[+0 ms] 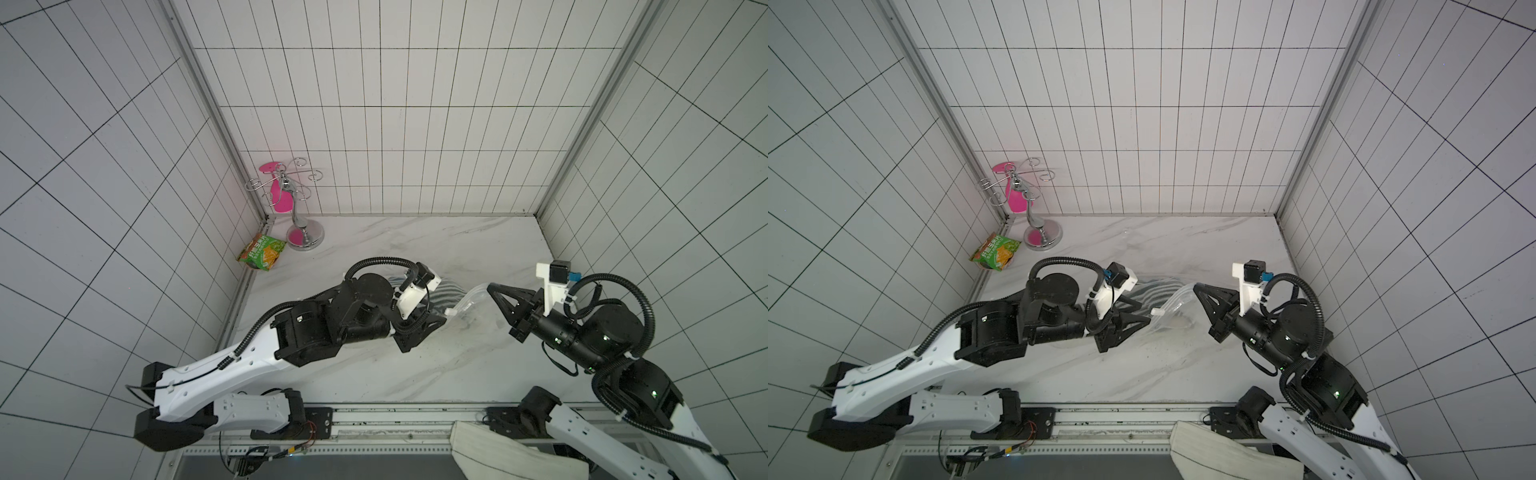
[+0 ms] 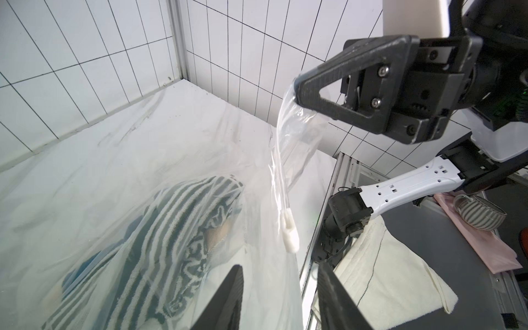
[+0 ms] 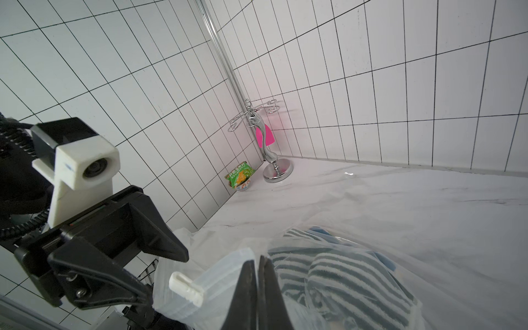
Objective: Place the folded towel into the vacuum bag
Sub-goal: Close the vacuum bag at the center of the board.
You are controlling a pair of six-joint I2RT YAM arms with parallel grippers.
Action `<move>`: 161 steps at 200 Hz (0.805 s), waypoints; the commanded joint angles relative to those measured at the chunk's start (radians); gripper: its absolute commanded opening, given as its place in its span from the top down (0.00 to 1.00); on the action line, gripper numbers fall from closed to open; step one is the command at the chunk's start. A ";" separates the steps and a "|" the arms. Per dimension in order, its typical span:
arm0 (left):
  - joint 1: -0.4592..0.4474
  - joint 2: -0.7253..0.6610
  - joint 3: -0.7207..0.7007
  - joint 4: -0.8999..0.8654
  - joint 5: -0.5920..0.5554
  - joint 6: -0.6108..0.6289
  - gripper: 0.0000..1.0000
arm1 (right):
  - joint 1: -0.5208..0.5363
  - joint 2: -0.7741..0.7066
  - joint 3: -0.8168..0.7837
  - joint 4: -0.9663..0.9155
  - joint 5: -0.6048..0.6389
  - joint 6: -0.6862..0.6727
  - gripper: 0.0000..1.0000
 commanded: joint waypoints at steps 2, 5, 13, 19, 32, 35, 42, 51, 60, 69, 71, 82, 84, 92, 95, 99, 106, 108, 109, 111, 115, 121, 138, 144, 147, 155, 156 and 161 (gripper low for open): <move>0.008 0.026 0.030 0.012 -0.004 0.010 0.58 | -0.007 -0.009 0.020 0.100 -0.013 0.012 1.00; 0.008 0.030 0.033 0.011 0.004 0.009 0.58 | -0.006 -0.009 0.021 0.100 -0.013 0.012 1.00; 0.007 0.043 0.040 0.008 0.029 0.006 0.58 | -0.006 -0.009 0.021 0.100 -0.013 0.012 1.00; 0.008 0.051 0.044 0.005 0.045 0.004 0.58 | -0.006 -0.009 0.021 0.100 -0.014 0.012 1.00; 0.006 0.058 0.044 0.009 0.050 -0.002 0.58 | -0.006 -0.012 0.020 0.099 -0.013 0.012 1.00; 0.007 0.057 0.043 0.010 0.047 -0.003 0.58 | -0.005 -0.012 0.020 0.098 -0.012 0.012 1.00; 0.006 0.055 0.044 0.012 0.039 -0.001 0.58 | -0.007 -0.013 0.020 0.097 -0.013 0.012 1.00; 0.008 0.049 0.048 0.012 0.028 0.003 0.58 | -0.006 -0.015 0.018 0.094 -0.011 0.012 1.00; 0.007 0.044 0.054 0.012 0.010 0.007 0.58 | -0.006 -0.017 0.018 0.094 -0.012 0.012 1.00; 0.012 0.040 0.060 0.015 0.004 0.008 0.60 | -0.006 -0.018 0.018 0.092 -0.014 0.012 1.00; 0.014 0.040 0.061 0.015 0.006 0.008 0.61 | -0.006 -0.017 0.018 0.092 -0.014 0.012 1.00; 0.016 0.042 0.066 0.020 0.009 0.005 0.64 | -0.006 -0.017 0.017 0.092 -0.015 0.011 1.00; 0.017 0.044 0.067 0.021 0.011 0.004 0.65 | -0.006 -0.017 0.018 0.092 -0.015 0.011 1.00; 0.016 0.049 0.070 0.026 0.020 0.000 0.65 | -0.006 -0.014 0.018 0.092 -0.016 0.011 1.00; 0.017 0.050 0.072 0.026 0.024 -0.002 0.65 | -0.005 -0.014 0.017 0.092 -0.016 0.010 1.00; 0.017 0.053 0.074 0.028 0.030 -0.005 0.66 | -0.006 -0.014 0.018 0.092 -0.016 0.010 1.00; 0.016 0.058 0.077 0.028 0.042 -0.009 0.68 | -0.005 -0.014 0.018 0.094 -0.016 0.010 1.00; 0.017 0.060 0.077 0.027 0.046 -0.010 0.68 | -0.006 -0.014 0.018 0.094 -0.015 0.010 1.00; 0.017 0.059 0.077 0.027 0.048 -0.009 0.69 | -0.006 -0.015 0.018 0.094 -0.015 0.010 1.00; 0.017 0.061 0.077 0.026 0.051 -0.009 0.69 | -0.006 -0.014 0.017 0.094 -0.016 0.010 1.00; 0.017 0.062 0.077 0.025 0.054 -0.010 0.71 | -0.006 -0.015 0.017 0.094 -0.016 0.009 1.00; 0.017 0.064 0.073 0.025 0.061 -0.012 0.74 | -0.006 -0.016 0.018 0.092 -0.016 0.010 1.00; 0.016 0.065 0.065 0.021 0.076 -0.014 0.82 | -0.007 -0.018 0.019 0.091 -0.013 0.009 1.00; 0.017 0.066 0.064 0.019 0.077 -0.013 0.83 | -0.006 -0.017 0.019 0.090 -0.014 0.008 1.00; 0.016 0.066 0.063 0.017 0.078 -0.013 0.84 | -0.006 -0.017 0.020 0.089 -0.014 0.008 1.00; 0.017 0.067 0.065 0.014 0.080 -0.013 0.84 | -0.007 -0.017 0.021 0.089 -0.013 0.008 1.00; 0.017 0.067 0.065 0.014 0.081 -0.013 0.84 | -0.007 -0.017 0.020 0.089 -0.015 0.008 1.00; 0.017 0.068 0.065 0.012 0.082 -0.011 0.84 | -0.006 -0.017 0.021 0.089 -0.015 0.008 1.00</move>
